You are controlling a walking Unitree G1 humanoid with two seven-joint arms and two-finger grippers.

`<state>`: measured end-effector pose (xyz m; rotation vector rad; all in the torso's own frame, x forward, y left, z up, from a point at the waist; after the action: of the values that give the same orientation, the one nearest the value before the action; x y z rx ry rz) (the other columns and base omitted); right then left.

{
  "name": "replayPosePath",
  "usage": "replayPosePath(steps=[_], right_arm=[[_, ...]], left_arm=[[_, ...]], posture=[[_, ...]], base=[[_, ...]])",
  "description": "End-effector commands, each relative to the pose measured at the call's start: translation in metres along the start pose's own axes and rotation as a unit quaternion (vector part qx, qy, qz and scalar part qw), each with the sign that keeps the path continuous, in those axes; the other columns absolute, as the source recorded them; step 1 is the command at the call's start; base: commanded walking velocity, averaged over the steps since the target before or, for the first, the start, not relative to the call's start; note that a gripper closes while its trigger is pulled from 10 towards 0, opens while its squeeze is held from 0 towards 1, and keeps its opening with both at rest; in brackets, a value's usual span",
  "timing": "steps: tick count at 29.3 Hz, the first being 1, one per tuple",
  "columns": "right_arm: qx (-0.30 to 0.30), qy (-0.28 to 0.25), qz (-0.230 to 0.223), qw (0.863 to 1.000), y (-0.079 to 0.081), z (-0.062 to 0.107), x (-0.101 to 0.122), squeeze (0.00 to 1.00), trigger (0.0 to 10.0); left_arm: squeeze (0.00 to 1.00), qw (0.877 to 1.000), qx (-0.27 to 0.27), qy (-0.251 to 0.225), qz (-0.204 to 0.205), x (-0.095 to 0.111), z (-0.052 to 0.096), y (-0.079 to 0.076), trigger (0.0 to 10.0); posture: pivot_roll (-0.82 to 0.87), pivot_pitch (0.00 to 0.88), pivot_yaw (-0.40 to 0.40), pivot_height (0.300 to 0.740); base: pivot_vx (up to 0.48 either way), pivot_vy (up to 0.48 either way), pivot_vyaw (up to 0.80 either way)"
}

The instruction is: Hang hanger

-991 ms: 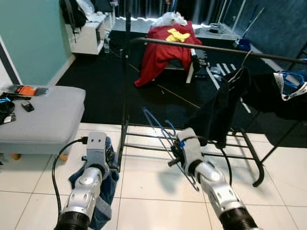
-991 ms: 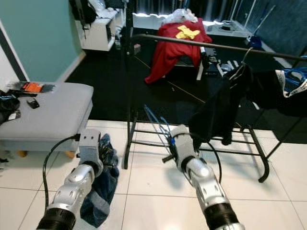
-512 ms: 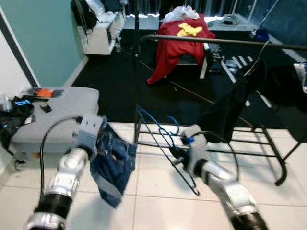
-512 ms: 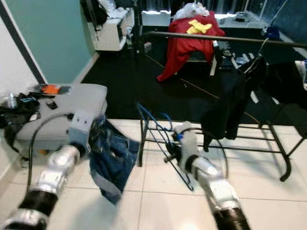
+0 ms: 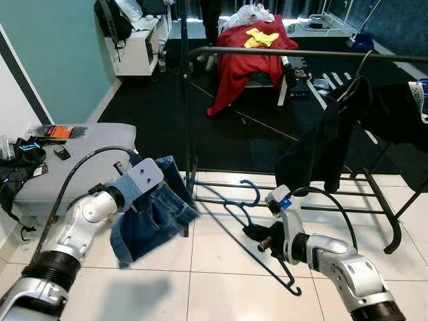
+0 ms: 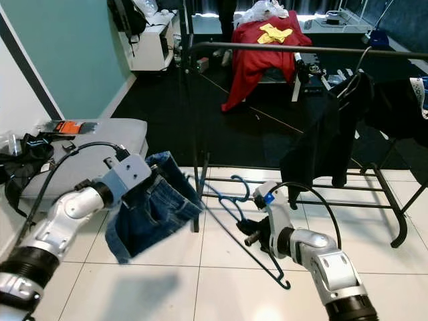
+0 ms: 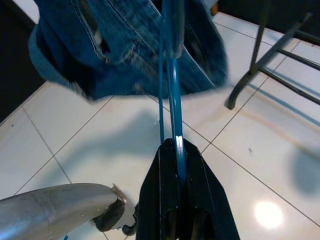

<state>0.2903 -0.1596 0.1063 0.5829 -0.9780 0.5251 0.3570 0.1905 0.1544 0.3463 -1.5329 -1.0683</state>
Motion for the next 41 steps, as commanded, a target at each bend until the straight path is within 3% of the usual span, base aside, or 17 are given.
replayPosePath(steps=[1, 2, 4, 8, 12, 15, 18, 20, 24, 26, 33, 36, 41], right_arm=[[0.032, 0.015, 0.003, 0.999, 0.007, 0.006, -0.001, 0.0, 10.0], [0.032, 0.015, 0.003, 0.999, 0.007, 0.006, -0.001, 0.0, 10.0], [0.051, 0.045, 0.009, 0.998, 0.007, 0.021, -0.006, 0.0, 10.0], [0.056, 0.057, 0.011, 0.997, 0.006, 0.027, -0.008, 0.0, 10.0], [0.083, 0.085, -0.007, 0.993, -0.003, 0.057, -0.014, 0.0, 10.0], [0.091, 0.089, -0.01, 0.992, -0.002, 0.061, -0.014, 0.0, 10.0], [0.087, 0.115, -0.004, 0.99, -0.006, 0.068, -0.019, 0.0, 10.0], [0.087, 0.115, -0.004, 0.99, -0.006, 0.068, -0.019, 0.0, 10.0], [0.085, 0.113, -0.005, 0.99, -0.007, 0.067, -0.018, 0.0, 10.0], [0.097, 0.097, 0.002, 0.991, -0.004, 0.062, -0.013, 0.0, 10.0], [0.111, 0.081, 0.008, 0.99, 0.0, 0.063, -0.004, 0.0, 10.0], [0.123, 0.081, 0.011, 0.989, 0.001, 0.077, 0.002, 0.0, 10.0], [0.126, 0.082, 0.012, 0.989, 0.001, 0.083, 0.003, 0.0, 10.0]], left_arm=[[0.0, 0.999, -0.008, -0.011, -0.035, 0.003, 0.0, 0.008, 10.0], [0.0, 0.999, -0.008, -0.011, -0.035, 0.003, 0.0, 0.008, 10.0], [0.0, 0.998, -0.019, -0.014, -0.054, 0.003, 0.0, 0.009, 10.0], [0.0, 0.998, -0.023, -0.016, -0.061, 0.003, 0.0, 0.009, 10.0], [0.0, 0.992, -0.036, -0.053, -0.109, 0.012, -0.001, 0.011, 10.0], [0.0, 0.99, -0.041, -0.069, -0.115, 0.016, 0.0, 0.011, 10.0], [0.0, 0.979, -0.078, -0.121, -0.145, 0.029, 0.001, 0.003, 10.0], [0.0, 0.979, -0.078, -0.121, -0.145, 0.029, 0.001, 0.003, 10.0], [0.0, 0.97, -0.105, -0.152, -0.159, 0.037, 0.002, -0.007, 10.0], [0.0, 0.959, -0.144, -0.182, -0.165, 0.045, 0.004, -0.022, 10.0], [0.0, 0.957, -0.168, -0.17, -0.164, 0.039, 0.005, -0.029, 10.0], [0.0, 0.965, -0.164, -0.127, -0.161, 0.023, 0.005, -0.024, 10.0], [0.0, 0.967, -0.161, -0.113, -0.16, 0.018, 0.006, -0.021, 10.0]], posture=[[0.1, 0.075, 0.043, 0.74], [0.1, 0.075, 0.043, 0.74], [0.1, 0.075, 0.045, 0.74], [0.1, 0.075, 0.045, 0.74], [0.1, 0.076, 0.051, 0.74], [0.09, 0.077, 0.051, 0.74], [0.09, 0.08, 0.048, 0.74], [0.09, 0.08, 0.048, 0.74], [0.1, 0.08, 0.047, 0.74], [0.1, 0.078, 0.045, 0.74], [0.1, 0.077, 0.045, 0.74], [0.1, 0.074, 0.058, 0.74], [0.1, 0.073, 0.059, 0.74]], base=[[0.0, 0.0, 0.0], [0.0, 0.0, 0.0], [0.0, 0.0, 0.0], [0.0, 0.0, 0.0], [0.0, 0.0, 0.0], [0.0, 0.0, 0.0], [0.0, 0.0, 0.0], [0.0, 0.0, 0.0], [0.0, 0.0, 0.0], [0.0, 0.0, 0.0], [0.0, 0.0, 0.0], [0.0, 0.0, 0.0], [0.0, 0.0, 0.0]])
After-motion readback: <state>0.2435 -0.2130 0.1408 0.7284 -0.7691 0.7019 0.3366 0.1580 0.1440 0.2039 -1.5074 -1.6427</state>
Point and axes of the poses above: a point about 5 cm out from each wrist's last joint towards the gripper, its own z axis pointing back from the gripper into the wrist, its own x axis along the axis of the wrist's last joint, y = z × x, the point moved 1 cm from there along -z, pointing out of the wrist towards the gripper, and after that the axes turned 4 degrees about -z, right-handed, at the moved point
